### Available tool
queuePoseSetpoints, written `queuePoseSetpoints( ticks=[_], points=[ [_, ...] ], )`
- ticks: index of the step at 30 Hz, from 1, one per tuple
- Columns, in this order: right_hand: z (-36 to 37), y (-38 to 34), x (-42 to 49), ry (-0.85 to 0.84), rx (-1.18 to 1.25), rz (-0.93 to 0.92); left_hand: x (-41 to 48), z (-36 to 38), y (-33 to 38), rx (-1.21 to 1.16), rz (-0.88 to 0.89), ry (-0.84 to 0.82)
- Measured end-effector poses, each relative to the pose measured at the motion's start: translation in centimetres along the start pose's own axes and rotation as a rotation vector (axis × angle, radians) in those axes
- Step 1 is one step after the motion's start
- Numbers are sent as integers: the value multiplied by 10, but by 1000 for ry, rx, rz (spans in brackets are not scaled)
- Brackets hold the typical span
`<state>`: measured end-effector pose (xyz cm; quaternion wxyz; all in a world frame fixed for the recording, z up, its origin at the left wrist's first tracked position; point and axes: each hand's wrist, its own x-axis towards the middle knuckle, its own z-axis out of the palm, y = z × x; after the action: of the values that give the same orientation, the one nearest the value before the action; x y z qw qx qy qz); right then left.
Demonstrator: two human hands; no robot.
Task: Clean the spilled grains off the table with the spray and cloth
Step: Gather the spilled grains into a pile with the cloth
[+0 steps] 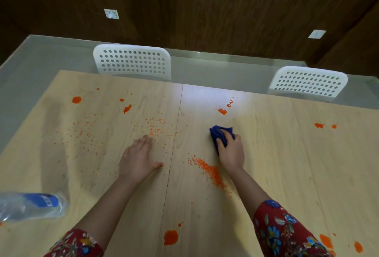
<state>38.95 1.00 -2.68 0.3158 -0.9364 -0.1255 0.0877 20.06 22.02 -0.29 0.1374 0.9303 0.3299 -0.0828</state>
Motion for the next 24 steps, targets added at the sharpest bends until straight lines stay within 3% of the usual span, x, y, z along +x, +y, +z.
queuePoseSetpoints(
  ticks=[2,9,12,15,21,24],
  points=[
    [6,-6,1,-6,-39,10,5,-5,-15,-4,-78,-4],
    [43,-46,-24,-184,-48,-289,9,-10,-28,-42,-156,-19],
    [44,-55,12,-38,6,-165,10,-7,-31,-48,-130,8],
    [45,-63,48,-109,-84,-63,10,-8,-32,-10,-110,17],
    [59,-83,19,-336,-153,-450,13,-11,-36,7,-112,22],
    [64,-88,26,-264,-28,-448,17,-10,-40,-11,-93,37]
  ],
)
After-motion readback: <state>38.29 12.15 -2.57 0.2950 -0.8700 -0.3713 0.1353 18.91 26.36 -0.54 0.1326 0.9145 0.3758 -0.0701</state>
